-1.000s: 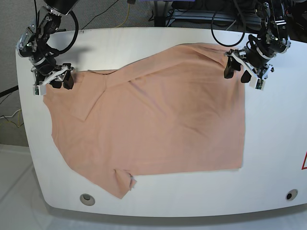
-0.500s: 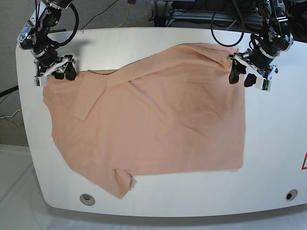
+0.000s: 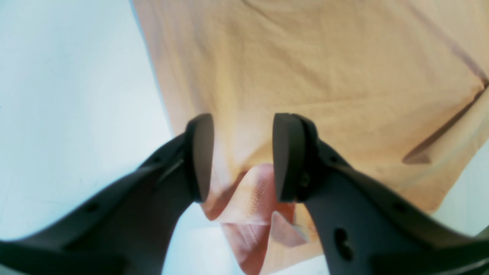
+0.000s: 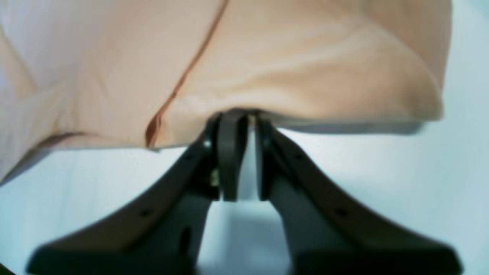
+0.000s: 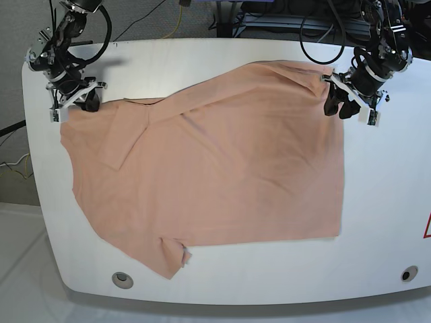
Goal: Fold the T-shirt properly
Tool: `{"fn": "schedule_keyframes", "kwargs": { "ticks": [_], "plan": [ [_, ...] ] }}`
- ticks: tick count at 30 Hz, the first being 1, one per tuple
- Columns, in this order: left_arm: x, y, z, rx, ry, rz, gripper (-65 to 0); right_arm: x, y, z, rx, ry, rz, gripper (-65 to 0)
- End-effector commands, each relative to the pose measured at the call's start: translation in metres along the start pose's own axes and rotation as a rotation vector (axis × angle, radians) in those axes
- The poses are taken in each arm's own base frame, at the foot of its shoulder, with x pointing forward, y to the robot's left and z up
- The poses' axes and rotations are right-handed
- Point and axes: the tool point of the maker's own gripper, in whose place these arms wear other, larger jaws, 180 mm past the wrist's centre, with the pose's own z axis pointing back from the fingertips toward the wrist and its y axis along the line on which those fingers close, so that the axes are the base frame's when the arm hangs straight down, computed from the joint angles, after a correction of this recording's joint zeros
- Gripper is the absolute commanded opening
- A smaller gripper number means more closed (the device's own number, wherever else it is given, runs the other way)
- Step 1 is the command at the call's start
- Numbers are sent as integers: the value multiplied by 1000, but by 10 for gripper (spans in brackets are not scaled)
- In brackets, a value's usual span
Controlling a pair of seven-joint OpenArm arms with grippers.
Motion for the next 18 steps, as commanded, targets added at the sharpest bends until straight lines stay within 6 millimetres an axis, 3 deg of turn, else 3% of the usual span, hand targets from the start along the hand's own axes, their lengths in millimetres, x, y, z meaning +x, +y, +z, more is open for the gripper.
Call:
{"fn": "schedule_keyframes", "kwargs": {
  "ticks": [1,6,8,10,14,18],
  "plan": [
    [13,-1,4,-1,-37,-23,-466,11,2,4,15,-47,0,-579],
    [12,0,4,5,-34,-24,-427,9,17,4,54,-60,-12,-536],
    [14,1,5,8,-41,-27,-375,6,27,4,76,-57,-1,-519],
    [17,0,5,2,-66,-29,-352,1,65,-1,158,-35,59,-503],
    [19,1,6,5,-75,-30,-345,-4,94,-1,218,-22,114,-494],
    [17,1,6,5,-69,-30,-345,-9,109,-2,255,-14,133,-498]
  ]
}}
